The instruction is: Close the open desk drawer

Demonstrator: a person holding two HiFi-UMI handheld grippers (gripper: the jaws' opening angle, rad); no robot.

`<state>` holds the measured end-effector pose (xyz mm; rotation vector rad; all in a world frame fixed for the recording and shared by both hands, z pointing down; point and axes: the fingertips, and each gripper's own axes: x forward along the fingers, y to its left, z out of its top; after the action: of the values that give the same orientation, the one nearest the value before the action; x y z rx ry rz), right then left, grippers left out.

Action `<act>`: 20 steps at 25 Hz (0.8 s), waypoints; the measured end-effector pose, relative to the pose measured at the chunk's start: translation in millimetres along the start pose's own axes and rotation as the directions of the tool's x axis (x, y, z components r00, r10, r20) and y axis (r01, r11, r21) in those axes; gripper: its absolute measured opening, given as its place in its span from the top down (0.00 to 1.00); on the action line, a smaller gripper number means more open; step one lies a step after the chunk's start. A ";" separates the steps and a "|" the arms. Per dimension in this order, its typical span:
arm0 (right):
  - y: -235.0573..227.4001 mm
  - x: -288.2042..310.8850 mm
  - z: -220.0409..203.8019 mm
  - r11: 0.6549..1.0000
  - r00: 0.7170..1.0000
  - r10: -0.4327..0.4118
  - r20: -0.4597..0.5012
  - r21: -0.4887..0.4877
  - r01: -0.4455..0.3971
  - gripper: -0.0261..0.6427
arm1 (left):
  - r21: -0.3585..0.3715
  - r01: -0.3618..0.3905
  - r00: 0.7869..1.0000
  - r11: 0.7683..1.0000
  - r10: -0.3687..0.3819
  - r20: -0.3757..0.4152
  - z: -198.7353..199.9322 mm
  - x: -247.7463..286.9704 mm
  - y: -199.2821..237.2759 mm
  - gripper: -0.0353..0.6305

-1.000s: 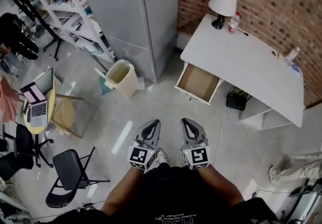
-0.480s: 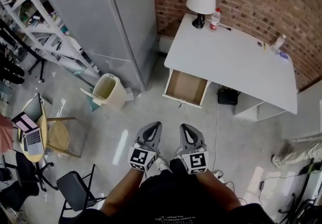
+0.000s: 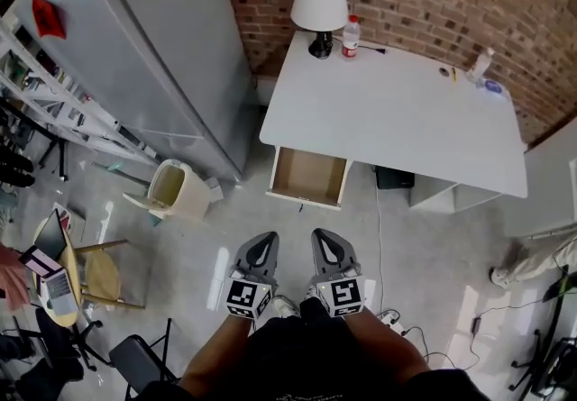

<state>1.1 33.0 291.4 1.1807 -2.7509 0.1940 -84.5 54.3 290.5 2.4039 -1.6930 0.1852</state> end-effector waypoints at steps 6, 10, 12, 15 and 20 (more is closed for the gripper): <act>-10.8 13.8 -14.9 1.000 0.999 0.017 -0.033 0.011 -0.017 0.92 | -0.040 0.000 1.000 0.999 -0.001 -0.021 -16.3 22.5 12.8 0.94; -12.2 26.0 -29.8 1.000 0.999 -0.005 -0.053 0.027 0.006 0.92 | -0.038 0.038 0.998 0.999 -0.040 -0.048 -39.8 34.2 20.9 0.94; -15.6 34.0 -41.5 0.999 0.998 -0.022 -0.054 0.025 0.024 0.92 | -0.030 0.062 0.997 0.998 -0.064 -0.053 -53.7 44.8 24.2 0.94; -16.4 44.7 -69.7 0.999 0.998 -0.046 -0.051 0.020 0.047 0.92 | -0.014 0.106 0.993 0.994 -0.106 -0.057 -81.5 55.9 25.0 0.94; -17.5 56.5 -125.6 0.997 0.997 -0.071 -0.042 -0.004 0.071 0.92 | -0.034 0.139 0.988 0.990 -0.141 -0.064 -145.2 68.7 27.5 0.94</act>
<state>-14.7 2.8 426.0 1.2569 -2.6675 0.2057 -85.8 15.7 448.8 2.4547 -1.4821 0.2154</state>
